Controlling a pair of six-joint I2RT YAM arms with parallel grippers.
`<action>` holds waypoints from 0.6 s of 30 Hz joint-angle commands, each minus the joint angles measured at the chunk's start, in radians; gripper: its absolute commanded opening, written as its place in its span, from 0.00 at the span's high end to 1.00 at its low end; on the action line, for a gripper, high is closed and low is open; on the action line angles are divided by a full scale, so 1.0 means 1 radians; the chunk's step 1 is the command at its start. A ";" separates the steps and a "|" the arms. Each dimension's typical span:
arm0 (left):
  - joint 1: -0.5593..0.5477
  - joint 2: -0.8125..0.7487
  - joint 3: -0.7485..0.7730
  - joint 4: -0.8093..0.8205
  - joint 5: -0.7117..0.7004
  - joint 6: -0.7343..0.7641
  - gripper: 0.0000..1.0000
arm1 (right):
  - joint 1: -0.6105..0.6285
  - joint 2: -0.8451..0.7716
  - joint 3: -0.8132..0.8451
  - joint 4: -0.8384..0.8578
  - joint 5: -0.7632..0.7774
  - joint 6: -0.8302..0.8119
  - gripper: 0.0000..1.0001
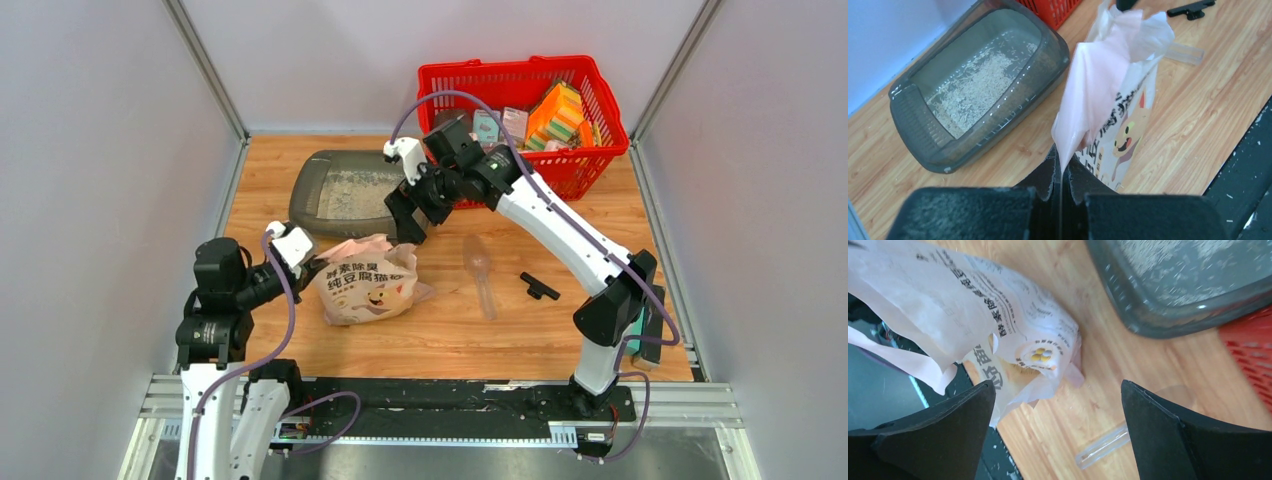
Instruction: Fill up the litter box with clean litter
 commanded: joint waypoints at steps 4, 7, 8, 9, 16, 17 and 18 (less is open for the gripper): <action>-0.004 -0.072 0.019 0.232 -0.019 -0.128 1.00 | 0.071 -0.024 -0.034 -0.042 0.069 -0.008 0.00; -0.004 -0.086 0.010 0.244 -0.019 -0.153 1.00 | 0.094 -0.014 -0.046 -0.045 0.159 -0.001 0.00; -0.004 -0.089 0.009 0.244 -0.022 -0.158 1.00 | 0.100 -0.011 -0.048 -0.048 0.188 -0.002 0.00; -0.004 -0.094 0.006 0.244 -0.024 -0.161 1.00 | 0.112 -0.004 -0.052 -0.057 0.193 -0.005 0.00; -0.004 -0.126 -0.014 0.284 -0.049 -0.210 1.00 | 0.163 -0.001 -0.140 -0.040 0.449 0.071 0.00; -0.004 -0.129 -0.018 0.291 -0.053 -0.219 1.00 | 0.163 0.003 -0.140 -0.034 0.516 0.099 0.00; -0.004 -0.135 -0.026 0.299 -0.055 -0.228 1.00 | 0.165 0.012 -0.131 -0.031 0.546 0.120 0.00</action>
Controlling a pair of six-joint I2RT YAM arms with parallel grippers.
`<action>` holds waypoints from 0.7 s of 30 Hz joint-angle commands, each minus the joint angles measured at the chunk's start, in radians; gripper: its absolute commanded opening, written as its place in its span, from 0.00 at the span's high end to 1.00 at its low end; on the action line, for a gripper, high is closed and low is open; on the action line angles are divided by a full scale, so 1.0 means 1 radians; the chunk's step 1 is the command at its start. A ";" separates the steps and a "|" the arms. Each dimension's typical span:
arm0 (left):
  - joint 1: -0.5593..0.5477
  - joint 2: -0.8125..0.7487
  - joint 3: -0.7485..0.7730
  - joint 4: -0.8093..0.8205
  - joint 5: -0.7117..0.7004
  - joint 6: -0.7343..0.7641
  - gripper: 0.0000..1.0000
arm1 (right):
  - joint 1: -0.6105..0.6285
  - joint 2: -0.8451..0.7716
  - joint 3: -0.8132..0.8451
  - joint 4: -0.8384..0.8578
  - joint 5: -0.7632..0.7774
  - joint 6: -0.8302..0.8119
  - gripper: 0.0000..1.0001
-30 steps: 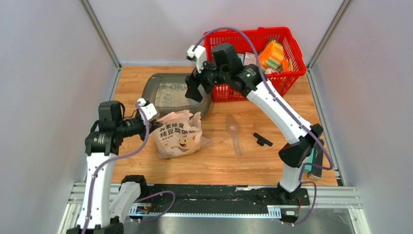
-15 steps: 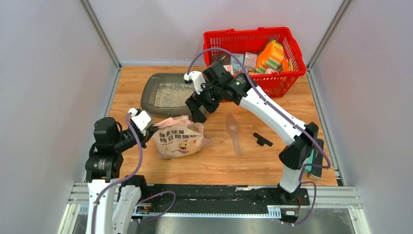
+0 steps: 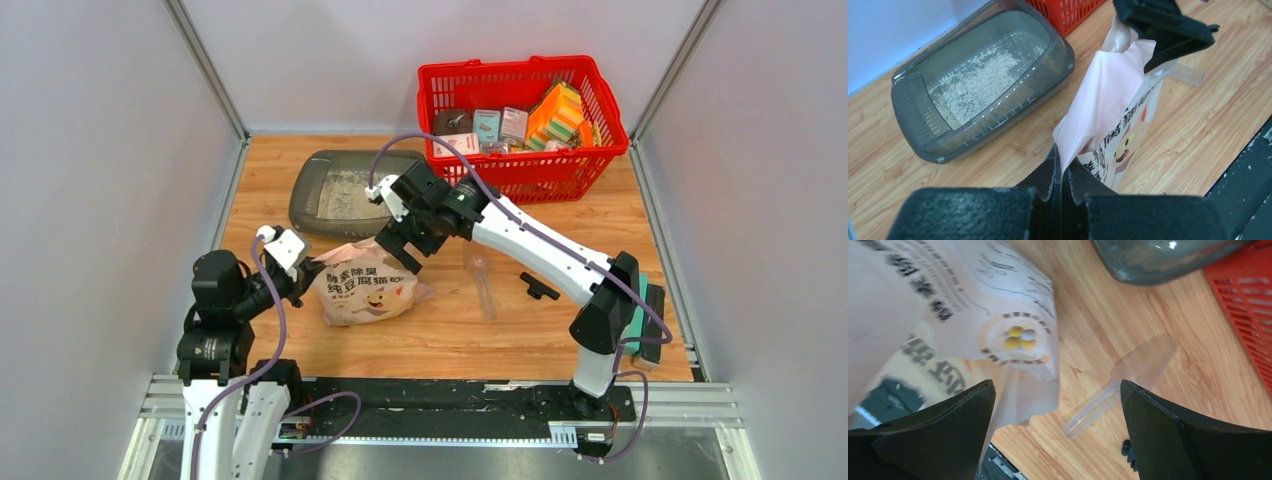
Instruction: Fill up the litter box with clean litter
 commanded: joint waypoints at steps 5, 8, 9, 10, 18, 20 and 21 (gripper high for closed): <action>-0.001 -0.066 0.005 0.287 0.000 -0.121 1.00 | 0.018 0.096 0.120 0.004 0.249 0.161 0.00; -0.001 -0.082 0.011 0.287 -0.014 -0.106 1.00 | 0.025 0.087 0.116 -0.017 0.281 0.166 0.19; -0.001 -0.090 0.010 0.290 -0.020 -0.101 1.00 | 0.018 0.081 0.088 -0.025 0.272 0.172 0.48; -0.001 -0.092 0.008 0.299 -0.028 -0.089 1.00 | 0.010 0.070 0.070 -0.028 0.252 0.175 0.69; -0.003 -0.009 -0.010 0.434 -0.032 -0.097 1.00 | -0.045 0.052 0.086 -0.010 0.139 0.137 1.00; -0.001 0.022 -0.007 0.515 -0.042 -0.095 1.00 | -0.050 0.064 0.163 0.013 0.164 0.114 1.00; -0.001 0.058 0.003 0.543 -0.045 -0.094 1.00 | -0.053 0.071 0.195 0.034 0.181 0.112 1.00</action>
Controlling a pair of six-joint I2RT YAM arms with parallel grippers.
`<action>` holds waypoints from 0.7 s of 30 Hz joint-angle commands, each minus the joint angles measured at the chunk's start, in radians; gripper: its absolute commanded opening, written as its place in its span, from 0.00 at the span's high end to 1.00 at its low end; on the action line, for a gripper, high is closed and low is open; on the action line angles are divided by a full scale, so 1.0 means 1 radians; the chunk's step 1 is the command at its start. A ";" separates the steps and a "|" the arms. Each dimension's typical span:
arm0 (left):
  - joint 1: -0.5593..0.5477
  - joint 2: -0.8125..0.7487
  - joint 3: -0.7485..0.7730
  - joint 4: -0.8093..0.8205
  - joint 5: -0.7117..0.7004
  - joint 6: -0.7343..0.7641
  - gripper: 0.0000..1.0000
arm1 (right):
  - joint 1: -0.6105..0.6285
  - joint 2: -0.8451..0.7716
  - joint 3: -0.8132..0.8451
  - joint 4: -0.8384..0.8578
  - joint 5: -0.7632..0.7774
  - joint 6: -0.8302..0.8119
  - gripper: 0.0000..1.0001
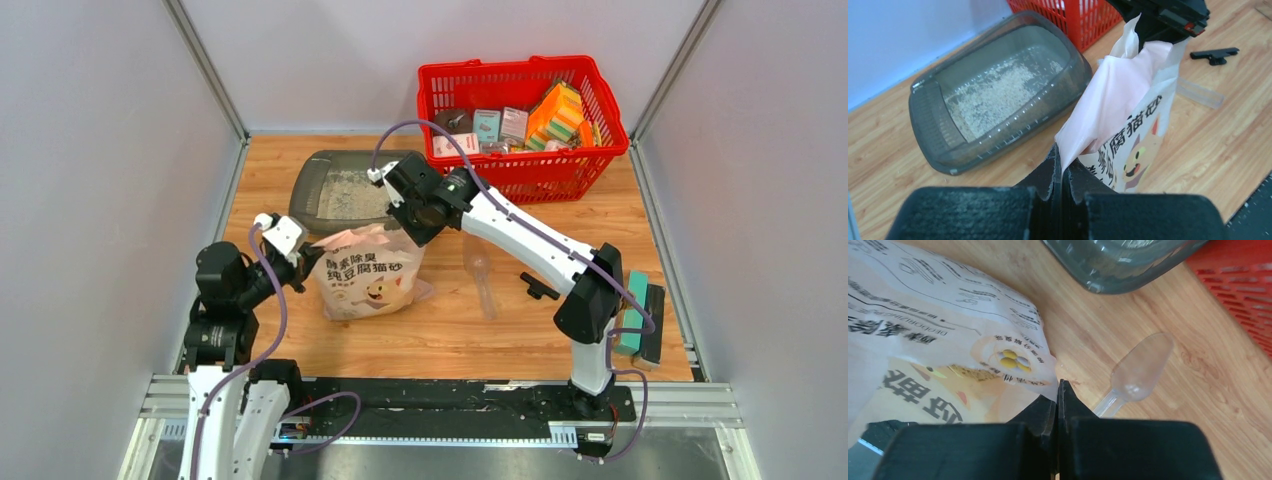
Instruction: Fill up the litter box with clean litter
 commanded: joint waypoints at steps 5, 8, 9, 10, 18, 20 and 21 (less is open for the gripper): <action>0.001 0.171 0.162 0.516 0.019 -0.025 1.00 | -0.048 0.031 0.285 0.056 0.060 -0.099 1.00; 0.003 0.219 0.182 0.537 0.065 -0.034 1.00 | -0.051 0.020 0.250 0.062 0.054 -0.105 1.00; 0.001 0.222 0.180 0.524 0.091 -0.036 1.00 | -0.049 0.011 0.221 0.067 0.057 -0.104 1.00; 0.003 0.221 0.176 0.513 0.106 -0.036 1.00 | -0.051 -0.001 0.190 0.070 0.061 -0.105 1.00; -0.002 0.113 0.073 0.346 0.267 -0.097 1.00 | -0.095 -0.090 -0.063 0.067 0.170 -0.083 0.38; -0.003 0.060 0.020 0.359 0.247 -0.125 1.00 | -0.100 -0.096 -0.078 0.055 0.129 -0.075 0.24; -0.003 0.046 0.007 0.371 0.226 -0.146 1.00 | -0.097 -0.098 -0.079 0.049 0.109 -0.070 0.20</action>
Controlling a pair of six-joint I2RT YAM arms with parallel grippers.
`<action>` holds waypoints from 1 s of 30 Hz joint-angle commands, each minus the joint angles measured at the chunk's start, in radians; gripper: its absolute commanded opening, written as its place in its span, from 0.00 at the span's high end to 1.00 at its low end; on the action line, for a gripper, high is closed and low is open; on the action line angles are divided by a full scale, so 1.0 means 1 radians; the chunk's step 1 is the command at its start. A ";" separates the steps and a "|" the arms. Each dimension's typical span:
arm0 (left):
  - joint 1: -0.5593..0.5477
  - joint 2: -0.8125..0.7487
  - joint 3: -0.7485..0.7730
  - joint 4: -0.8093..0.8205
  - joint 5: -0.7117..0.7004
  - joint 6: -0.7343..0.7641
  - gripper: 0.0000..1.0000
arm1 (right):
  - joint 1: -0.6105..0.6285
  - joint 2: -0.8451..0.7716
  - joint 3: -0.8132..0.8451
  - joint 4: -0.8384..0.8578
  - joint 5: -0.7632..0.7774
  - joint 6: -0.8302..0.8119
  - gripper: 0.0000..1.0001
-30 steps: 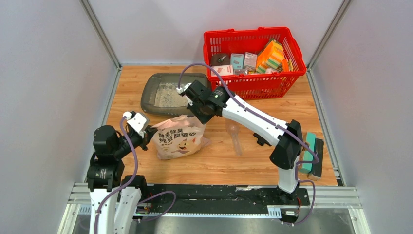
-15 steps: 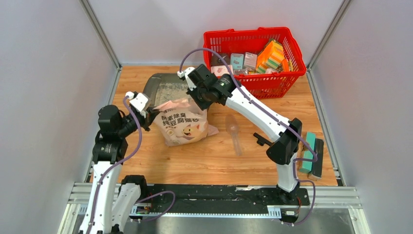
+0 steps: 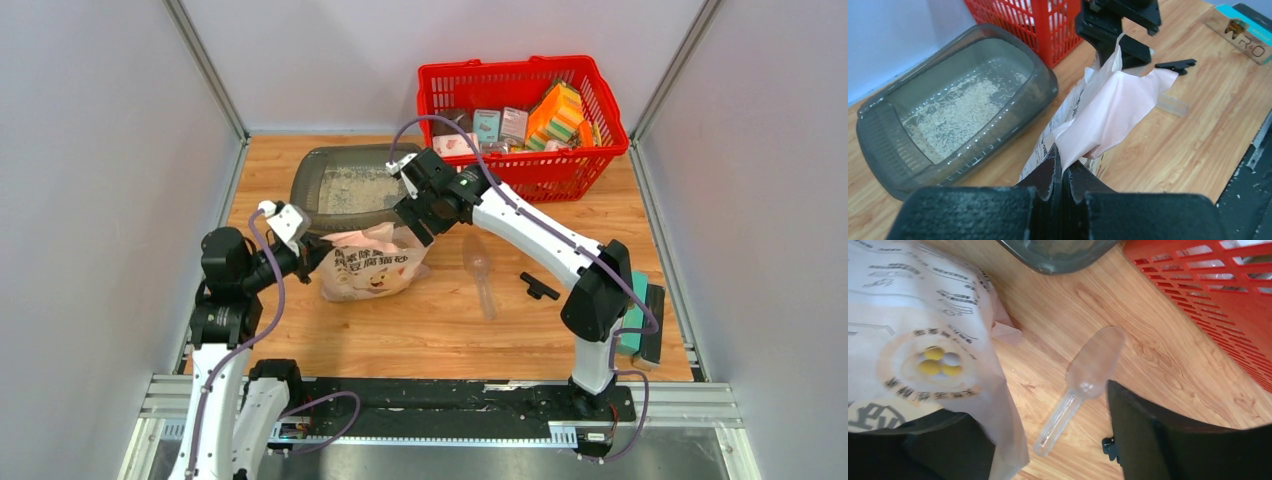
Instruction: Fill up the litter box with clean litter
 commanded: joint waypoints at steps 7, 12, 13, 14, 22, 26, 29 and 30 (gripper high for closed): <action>-0.031 -0.163 -0.031 0.245 0.015 -0.203 1.00 | 0.074 -0.050 0.052 -0.044 -0.043 0.030 0.07; -0.033 -0.195 -0.070 0.263 -0.004 -0.228 1.00 | 0.096 -0.038 0.044 -0.033 0.063 0.030 0.03; -0.033 -0.198 -0.074 0.266 -0.008 -0.229 1.00 | 0.093 -0.036 0.046 -0.033 0.054 0.037 0.02; -0.033 -0.205 -0.086 0.274 -0.010 -0.232 1.00 | 0.085 -0.035 0.049 -0.031 0.019 0.069 0.01; -0.034 -0.218 -0.102 0.299 -0.027 -0.251 1.00 | 0.097 -0.009 0.015 -0.016 0.174 0.004 0.01; -0.034 -0.232 -0.100 0.285 -0.034 -0.240 1.00 | 0.070 -0.042 0.033 -0.004 0.223 -0.029 0.03; -0.034 -0.243 -0.096 0.289 -0.039 -0.250 1.00 | 0.077 -0.076 0.082 0.025 0.238 -0.082 0.04; -0.034 -0.240 -0.091 0.288 -0.039 -0.252 1.00 | 0.084 -0.082 0.104 0.035 0.246 -0.102 0.04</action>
